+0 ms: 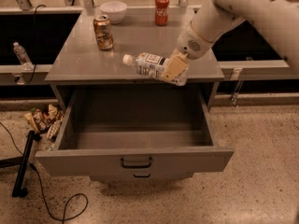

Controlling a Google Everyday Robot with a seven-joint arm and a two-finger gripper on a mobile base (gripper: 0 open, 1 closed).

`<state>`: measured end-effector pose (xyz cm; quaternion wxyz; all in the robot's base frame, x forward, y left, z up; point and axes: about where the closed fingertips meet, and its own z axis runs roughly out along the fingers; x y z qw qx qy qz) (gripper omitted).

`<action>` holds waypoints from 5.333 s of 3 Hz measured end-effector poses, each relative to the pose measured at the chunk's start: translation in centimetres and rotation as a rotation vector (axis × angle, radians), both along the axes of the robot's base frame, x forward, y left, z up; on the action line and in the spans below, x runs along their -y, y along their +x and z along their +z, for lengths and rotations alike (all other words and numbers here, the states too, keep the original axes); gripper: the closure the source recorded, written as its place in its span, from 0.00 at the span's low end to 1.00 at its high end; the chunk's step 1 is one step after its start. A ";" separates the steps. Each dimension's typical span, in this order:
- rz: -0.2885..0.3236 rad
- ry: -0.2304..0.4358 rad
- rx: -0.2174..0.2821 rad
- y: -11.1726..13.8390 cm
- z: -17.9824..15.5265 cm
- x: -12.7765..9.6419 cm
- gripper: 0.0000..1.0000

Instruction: Place blue plastic bottle into top drawer

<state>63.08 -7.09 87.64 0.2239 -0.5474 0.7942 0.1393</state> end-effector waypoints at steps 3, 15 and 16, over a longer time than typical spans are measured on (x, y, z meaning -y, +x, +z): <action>0.233 -0.046 0.063 -8.4 -4.8 -1.5 1.00; 0.278 -0.060 0.125 -4.3 -21.7 -6.5 0.30; 0.227 -0.059 0.122 -4.0 -20.2 -5.7 0.45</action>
Offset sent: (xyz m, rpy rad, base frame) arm -0.1106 0.0065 -0.0480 -0.0535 -0.0888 0.3001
